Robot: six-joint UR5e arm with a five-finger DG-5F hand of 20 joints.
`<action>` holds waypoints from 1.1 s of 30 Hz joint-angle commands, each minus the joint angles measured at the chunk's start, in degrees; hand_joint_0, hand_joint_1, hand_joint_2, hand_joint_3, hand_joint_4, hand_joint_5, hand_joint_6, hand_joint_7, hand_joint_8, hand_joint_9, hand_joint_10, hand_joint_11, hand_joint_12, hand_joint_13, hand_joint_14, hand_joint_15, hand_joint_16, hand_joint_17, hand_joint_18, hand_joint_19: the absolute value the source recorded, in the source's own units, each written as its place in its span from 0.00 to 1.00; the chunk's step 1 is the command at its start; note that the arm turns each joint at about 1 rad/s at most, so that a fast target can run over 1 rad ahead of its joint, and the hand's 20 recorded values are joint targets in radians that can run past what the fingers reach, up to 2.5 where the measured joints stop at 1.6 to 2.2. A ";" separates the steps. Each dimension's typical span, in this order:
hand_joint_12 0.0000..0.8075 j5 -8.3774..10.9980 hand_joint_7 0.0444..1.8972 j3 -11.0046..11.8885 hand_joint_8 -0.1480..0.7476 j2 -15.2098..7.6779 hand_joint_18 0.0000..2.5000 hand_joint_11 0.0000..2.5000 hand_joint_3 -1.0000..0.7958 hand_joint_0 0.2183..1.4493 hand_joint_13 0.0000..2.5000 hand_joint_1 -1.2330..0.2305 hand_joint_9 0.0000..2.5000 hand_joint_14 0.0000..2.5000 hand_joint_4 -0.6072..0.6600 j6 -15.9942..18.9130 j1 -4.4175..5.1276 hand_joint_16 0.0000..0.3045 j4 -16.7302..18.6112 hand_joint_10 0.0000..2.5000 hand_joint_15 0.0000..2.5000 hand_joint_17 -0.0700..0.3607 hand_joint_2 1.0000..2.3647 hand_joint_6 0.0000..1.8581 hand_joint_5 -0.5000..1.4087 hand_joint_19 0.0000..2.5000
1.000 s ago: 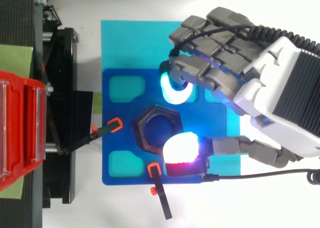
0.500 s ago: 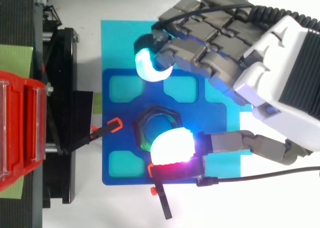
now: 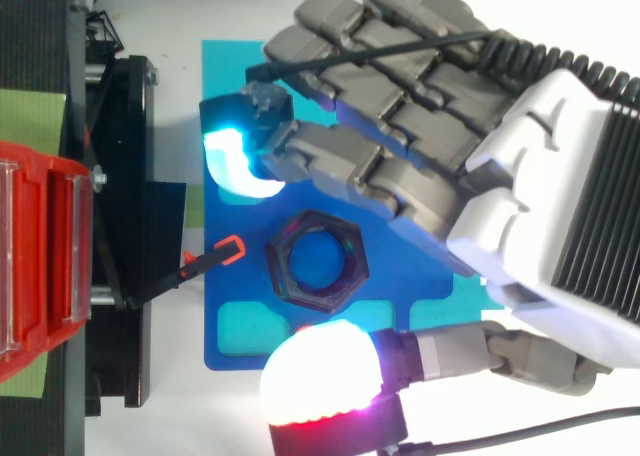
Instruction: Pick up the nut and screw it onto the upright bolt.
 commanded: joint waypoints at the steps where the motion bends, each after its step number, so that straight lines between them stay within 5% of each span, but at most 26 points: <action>1: 0.42 -0.14 0.30 -1.46 0.41 -0.02 0.06 0.00 0.28 0.20 0.10 0.85 0.12 0.00 0.59 -0.65 0.33 0.15 1.09 0.00 0.00 0.40 0.00 0.27 0.16 0.00; 8: 0.42 0.12 0.31 -4.44 0.42 -0.02 0.06 0.00 0.28 0.21 0.11 0.85 0.13 0.00 0.58 -0.65 1.21 0.14 5.40 0.00 0.00 0.39 0.00 0.27 0.17 0.00; 21: 0.41 -0.06 0.45 -4.44 0.44 -0.02 0.09 0.00 0.28 0.22 0.13 0.84 0.15 0.00 0.61 -0.47 1.56 0.14 3.73 0.00 0.00 0.38 0.00 0.27 0.20 0.00; 33: 0.41 -0.06 0.39 -4.44 0.44 -0.02 0.11 0.00 0.28 0.23 0.14 0.81 0.16 0.00 0.60 -0.47 2.09 0.14 2.58 0.00 0.00 0.38 0.00 0.27 0.20 0.00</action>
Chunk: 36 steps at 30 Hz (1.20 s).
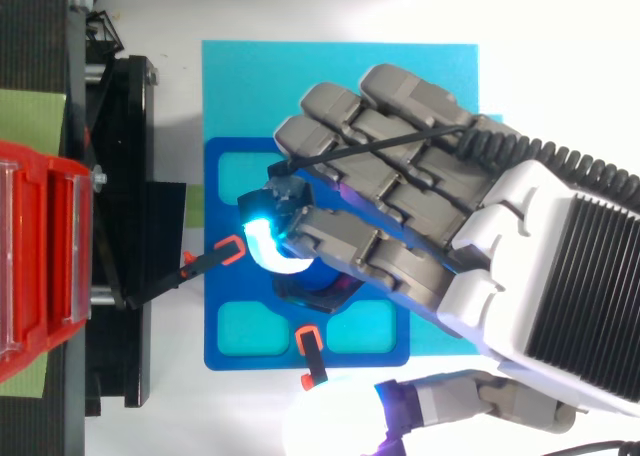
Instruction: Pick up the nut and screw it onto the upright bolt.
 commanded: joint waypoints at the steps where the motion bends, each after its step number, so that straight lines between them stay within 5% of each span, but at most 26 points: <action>1: 0.41 0.00 0.38 0.00 0.43 -0.04 0.11 0.00 0.28 0.23 0.14 0.81 0.15 0.00 0.59 0.00 0.04 0.14 -0.23 0.00 0.00 0.38 0.00 0.27 0.20 0.00; 17: 0.41 -0.70 0.35 0.00 0.42 -0.04 0.10 0.00 0.28 0.22 0.14 0.81 0.15 0.00 0.59 -0.35 -0.49 0.14 2.14 0.00 0.00 0.38 0.00 0.27 0.19 0.01; 25: 0.41 -0.70 0.35 0.00 0.43 -0.04 0.10 0.00 0.28 0.22 0.14 0.81 0.15 0.00 0.60 -5.80 0.22 0.14 4.78 0.00 0.00 0.39 0.00 0.27 0.19 0.01; 32: 0.41 -0.35 0.36 0.00 0.43 -0.04 0.10 0.00 0.28 0.22 0.14 0.81 0.15 0.00 0.61 -5.98 0.66 0.14 6.89 0.00 0.00 0.39 0.00 0.27 0.19 0.01; 36: 0.41 -0.35 0.36 0.00 0.43 -2.59 0.11 0.00 0.28 0.22 0.14 0.81 0.15 0.00 0.61 -5.19 0.39 0.14 6.80 0.00 0.00 0.39 0.00 0.27 0.19 0.01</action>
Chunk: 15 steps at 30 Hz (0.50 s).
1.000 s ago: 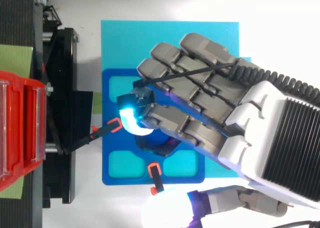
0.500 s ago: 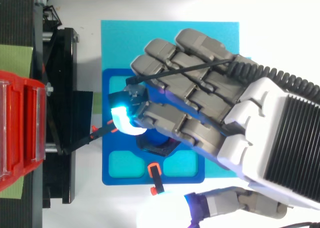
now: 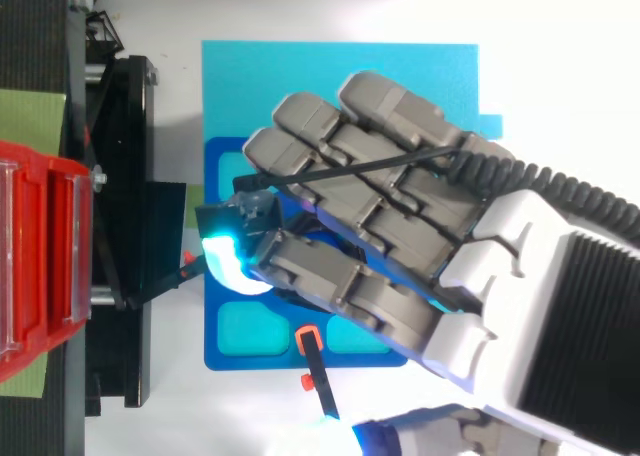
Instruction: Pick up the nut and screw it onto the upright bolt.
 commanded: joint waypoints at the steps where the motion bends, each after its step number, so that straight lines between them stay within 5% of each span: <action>1: 0.41 -0.24 0.36 0.00 0.43 -1.72 0.11 0.00 0.28 0.22 0.14 0.81 0.15 0.00 0.61 1.25 -0.36 0.14 0.17 0.00 0.00 0.39 0.00 0.27 0.19 0.01; 4: 0.41 -0.59 0.37 0.18 0.43 -2.86 0.11 0.00 0.28 0.22 0.14 0.81 0.15 0.00 0.61 3.89 -0.45 0.14 -0.10 0.00 0.00 0.39 0.00 0.27 0.19 0.01; 15: 0.41 -1.64 0.42 0.18 0.45 -2.77 0.11 0.00 0.28 0.22 0.15 0.80 0.15 0.00 0.62 4.33 -0.71 0.14 -3.17 0.00 0.00 0.38 0.00 0.27 0.19 0.00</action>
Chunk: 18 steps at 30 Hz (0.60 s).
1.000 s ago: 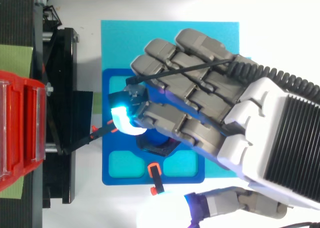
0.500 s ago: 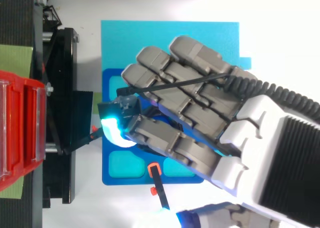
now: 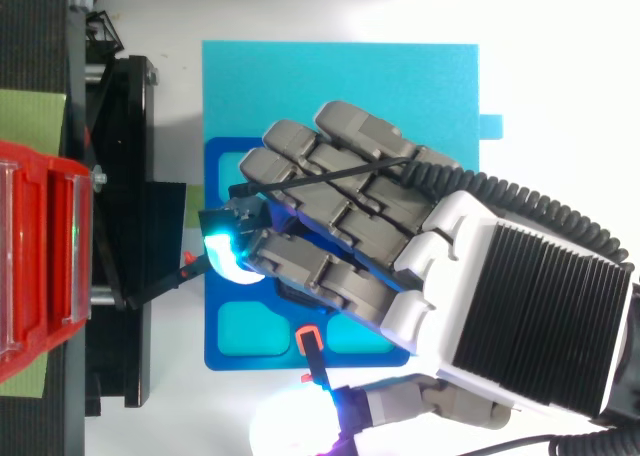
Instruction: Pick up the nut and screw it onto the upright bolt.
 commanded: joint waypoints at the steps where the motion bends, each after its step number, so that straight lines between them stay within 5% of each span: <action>1: 0.41 -0.67 0.42 0.00 0.45 -0.03 0.11 0.00 0.28 0.22 0.15 0.80 0.15 0.00 0.63 0.04 -0.21 0.14 -0.55 0.00 0.00 0.38 0.00 0.27 0.19 0.00; 10: 0.41 -1.46 0.46 0.00 0.46 -0.03 0.11 0.00 0.28 0.22 0.15 0.79 0.16 0.00 0.65 0.04 -0.47 0.14 -1.08 0.00 0.00 0.38 0.00 0.27 0.19 0.00; 18: 0.40 -3.83 0.49 0.09 0.47 -0.03 0.12 0.00 0.28 0.22 0.15 0.78 0.16 0.00 0.67 0.04 -2.05 0.13 -2.31 0.00 0.00 0.38 0.00 0.27 0.19 0.00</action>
